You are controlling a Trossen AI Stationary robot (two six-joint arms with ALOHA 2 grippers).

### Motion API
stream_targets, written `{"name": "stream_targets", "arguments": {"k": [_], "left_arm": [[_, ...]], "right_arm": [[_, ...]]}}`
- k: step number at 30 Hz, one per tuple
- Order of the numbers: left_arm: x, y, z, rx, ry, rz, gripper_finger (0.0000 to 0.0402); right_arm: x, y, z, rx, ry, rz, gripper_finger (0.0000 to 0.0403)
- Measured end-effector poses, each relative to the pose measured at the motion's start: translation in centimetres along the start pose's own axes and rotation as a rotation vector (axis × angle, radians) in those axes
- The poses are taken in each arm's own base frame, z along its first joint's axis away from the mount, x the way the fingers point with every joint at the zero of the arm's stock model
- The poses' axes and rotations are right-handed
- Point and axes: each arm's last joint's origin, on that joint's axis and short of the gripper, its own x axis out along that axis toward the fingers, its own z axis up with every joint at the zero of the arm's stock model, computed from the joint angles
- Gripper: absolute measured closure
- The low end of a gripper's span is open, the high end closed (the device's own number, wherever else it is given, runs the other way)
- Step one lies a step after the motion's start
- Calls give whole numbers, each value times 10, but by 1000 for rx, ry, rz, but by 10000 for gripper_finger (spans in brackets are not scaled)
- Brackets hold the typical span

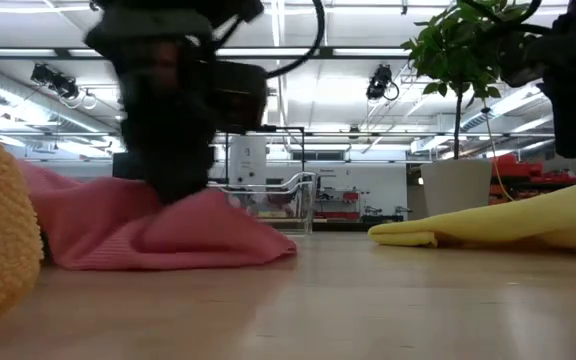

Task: Fold microfiber towels
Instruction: Move the microfiber towels to the left of the table, then fold the yellow microfiber towel

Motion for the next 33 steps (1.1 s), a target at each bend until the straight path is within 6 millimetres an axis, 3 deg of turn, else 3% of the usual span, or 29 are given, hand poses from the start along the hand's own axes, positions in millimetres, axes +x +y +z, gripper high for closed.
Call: {"name": "stream_targets", "arguments": {"k": [7, 13, 16, 22, 27, 33], "left_arm": [[1, -40, -55, -36, 160, 46, 391], [-6, -69, -98, -88, 188, 90, 395], [-17, -80, -107, -119, 135, 76, 385], [-63, -83, -84, -124, -126, 41, 313], [-104, -73, -60, -109, -315, 26, 244], [-119, -55, -26, -73, -494, 79, 191]], "right_arm": [[2, -1, 6, -3, -24, -18, 227], [3, -1, 5, -7, 15, -9, 203], [8, -3, 3, -12, 22, -30, 193], [27, -12, -6, -4, 150, -62, 172], [33, -12, -9, 5, 187, -44, 166], [39, -13, -11, 31, 194, -35, 186]]}}
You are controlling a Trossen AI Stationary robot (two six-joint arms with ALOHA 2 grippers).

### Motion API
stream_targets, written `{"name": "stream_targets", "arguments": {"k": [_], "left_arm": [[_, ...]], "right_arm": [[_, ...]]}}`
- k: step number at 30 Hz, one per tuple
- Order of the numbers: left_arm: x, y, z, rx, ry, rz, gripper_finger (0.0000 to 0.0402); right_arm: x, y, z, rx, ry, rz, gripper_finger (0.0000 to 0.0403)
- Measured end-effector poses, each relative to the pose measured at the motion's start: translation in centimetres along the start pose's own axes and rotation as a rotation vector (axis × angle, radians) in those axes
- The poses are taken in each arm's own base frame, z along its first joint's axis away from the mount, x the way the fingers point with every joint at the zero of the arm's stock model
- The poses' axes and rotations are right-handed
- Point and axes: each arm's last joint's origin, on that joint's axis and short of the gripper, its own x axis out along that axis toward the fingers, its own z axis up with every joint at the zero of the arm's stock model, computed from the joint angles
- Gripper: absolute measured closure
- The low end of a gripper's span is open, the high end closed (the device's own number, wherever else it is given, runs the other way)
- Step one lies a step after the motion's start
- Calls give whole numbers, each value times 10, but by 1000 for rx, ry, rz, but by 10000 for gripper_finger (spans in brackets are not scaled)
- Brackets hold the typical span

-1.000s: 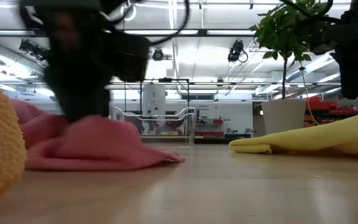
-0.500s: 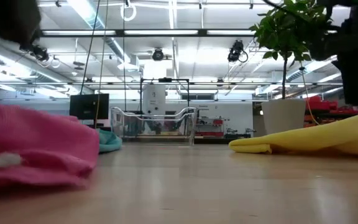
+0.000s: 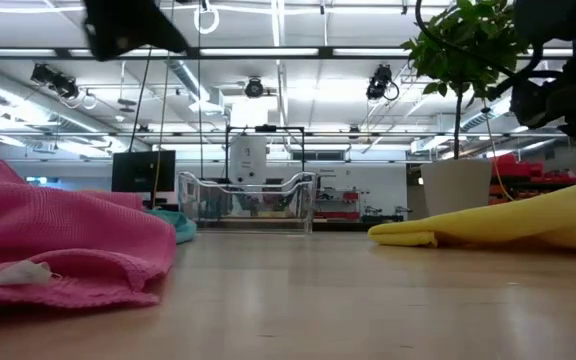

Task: Fold microfiber towels
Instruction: Fold the yellow microfiber towel

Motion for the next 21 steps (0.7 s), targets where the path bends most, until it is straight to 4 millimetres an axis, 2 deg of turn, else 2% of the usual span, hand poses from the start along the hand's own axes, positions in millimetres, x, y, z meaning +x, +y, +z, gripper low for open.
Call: {"name": "stream_targets", "arguments": {"k": [3, 13, 15, 19, 21], "left_arm": [[13, 6, 14, -3, -52, 2, 183], [55, 34, 36, 53, -94, 88, 195], [67, 39, 41, 66, -106, 71, 195], [92, 46, 51, 100, -145, -36, 191], [101, 47, 56, 138, -195, -75, 191]], "right_arm": [[3, 0, -1, 5, 17, 14, 206], [7, 4, -1, 42, 32, 64, 251], [7, 4, -1, 39, 49, 67, 282], [7, 5, -1, 2, 47, 81, 383], [2, 8, -1, -15, 57, 102, 392]]}}
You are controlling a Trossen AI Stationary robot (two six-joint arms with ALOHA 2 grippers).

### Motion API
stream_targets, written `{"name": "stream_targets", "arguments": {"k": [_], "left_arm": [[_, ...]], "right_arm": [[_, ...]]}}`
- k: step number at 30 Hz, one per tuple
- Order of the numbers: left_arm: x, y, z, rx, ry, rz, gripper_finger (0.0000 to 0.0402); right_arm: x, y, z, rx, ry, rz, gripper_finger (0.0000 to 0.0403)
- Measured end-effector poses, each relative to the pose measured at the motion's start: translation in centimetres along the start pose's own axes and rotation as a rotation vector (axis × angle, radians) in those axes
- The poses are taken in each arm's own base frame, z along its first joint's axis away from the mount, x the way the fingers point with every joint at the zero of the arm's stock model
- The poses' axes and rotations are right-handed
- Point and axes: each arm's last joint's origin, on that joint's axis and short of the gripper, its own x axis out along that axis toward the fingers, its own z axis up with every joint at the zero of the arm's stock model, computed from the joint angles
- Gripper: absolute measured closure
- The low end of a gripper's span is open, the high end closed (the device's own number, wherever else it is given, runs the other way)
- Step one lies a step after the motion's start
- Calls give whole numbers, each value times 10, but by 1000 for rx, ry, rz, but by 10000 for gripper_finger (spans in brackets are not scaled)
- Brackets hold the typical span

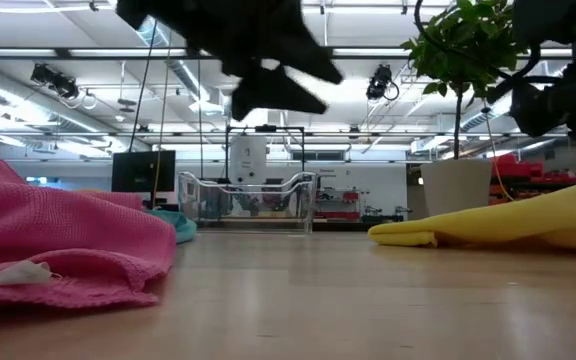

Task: Fold microfiber towels
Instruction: Fold the yellow microfiber towel

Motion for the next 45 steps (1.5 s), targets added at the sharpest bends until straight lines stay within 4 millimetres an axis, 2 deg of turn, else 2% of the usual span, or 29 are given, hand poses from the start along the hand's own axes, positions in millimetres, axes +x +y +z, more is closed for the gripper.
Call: {"name": "stream_targets", "arguments": {"k": [3, 7, 10, 16, 20, 22, 27, 32, 37, 45], "left_arm": [[7, 4, 6, 143, -78, -15, 194], [9, 11, 19, 289, -173, -11, 192], [10, 20, 30, 373, -219, -92, 188], [43, 34, 57, 470, -237, -215, 191], [64, 32, 76, 578, -190, -245, 195], [73, 31, 80, 625, -129, -259, 194], [86, 21, 95, 719, -54, -348, 197], [113, 30, 83, 720, 47, -340, 196], [133, 44, 74, 713, 74, -279, 196], [135, 76, 60, 680, 272, -226, 206]], "right_arm": [[-20, 14, 1, -70, 16, 90, 397], [-61, 36, 0, -173, -8, 232, 399], [-88, 46, -4, -208, -22, 318, 400], [-119, 57, -12, -245, -48, 418, 401], [-125, 58, -14, -237, -69, 430, 402], [-125, 58, -14, -235, -71, 431, 402], [-125, 58, -14, -224, -69, 431, 402], [-125, 58, -14, -224, -70, 432, 402], [-126, 58, -14, -224, -69, 437, 402], [-126, 59, -15, -234, -57, 442, 402]]}}
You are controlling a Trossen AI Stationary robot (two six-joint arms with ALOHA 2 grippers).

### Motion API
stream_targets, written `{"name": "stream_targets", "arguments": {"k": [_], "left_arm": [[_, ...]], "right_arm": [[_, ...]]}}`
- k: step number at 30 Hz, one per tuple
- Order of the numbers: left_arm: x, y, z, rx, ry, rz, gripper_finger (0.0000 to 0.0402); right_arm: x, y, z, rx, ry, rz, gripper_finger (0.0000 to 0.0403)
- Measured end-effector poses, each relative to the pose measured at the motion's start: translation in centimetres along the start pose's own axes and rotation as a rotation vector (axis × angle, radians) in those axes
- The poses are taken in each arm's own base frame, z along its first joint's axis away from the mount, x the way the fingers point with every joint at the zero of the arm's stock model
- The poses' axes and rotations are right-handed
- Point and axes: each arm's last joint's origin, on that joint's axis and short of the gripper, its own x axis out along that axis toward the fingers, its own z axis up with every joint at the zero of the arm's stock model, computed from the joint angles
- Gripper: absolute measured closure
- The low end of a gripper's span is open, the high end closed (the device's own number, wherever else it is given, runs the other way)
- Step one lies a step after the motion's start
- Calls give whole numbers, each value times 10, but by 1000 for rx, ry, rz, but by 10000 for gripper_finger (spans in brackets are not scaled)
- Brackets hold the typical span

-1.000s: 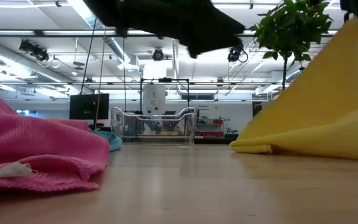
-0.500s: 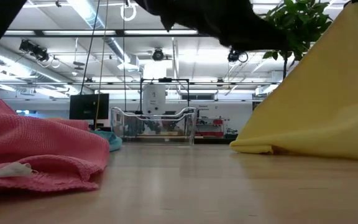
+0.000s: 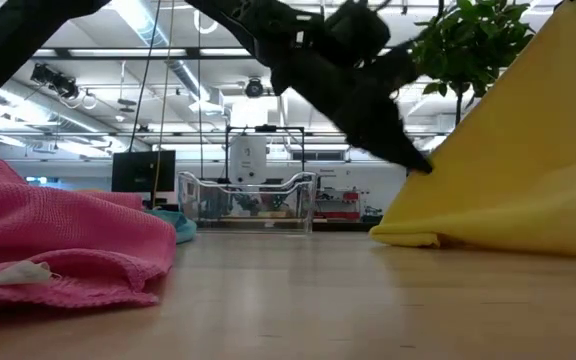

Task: Fold microfiber towels
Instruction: Fold the yellow microfiber towel

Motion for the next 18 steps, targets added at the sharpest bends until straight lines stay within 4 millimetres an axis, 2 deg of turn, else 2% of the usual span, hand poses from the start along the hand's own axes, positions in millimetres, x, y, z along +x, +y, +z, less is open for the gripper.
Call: {"name": "stream_targets", "arguments": {"k": [10, 18], "left_arm": [[-6, 19, -11, -40, 33, 22, 240], [13, 8, -22, -118, 64, -43, 328]], "right_arm": [[0, 0, 0, -12, 0, 0, 402], [0, 0, 0, -17, 1, 0, 402]]}}
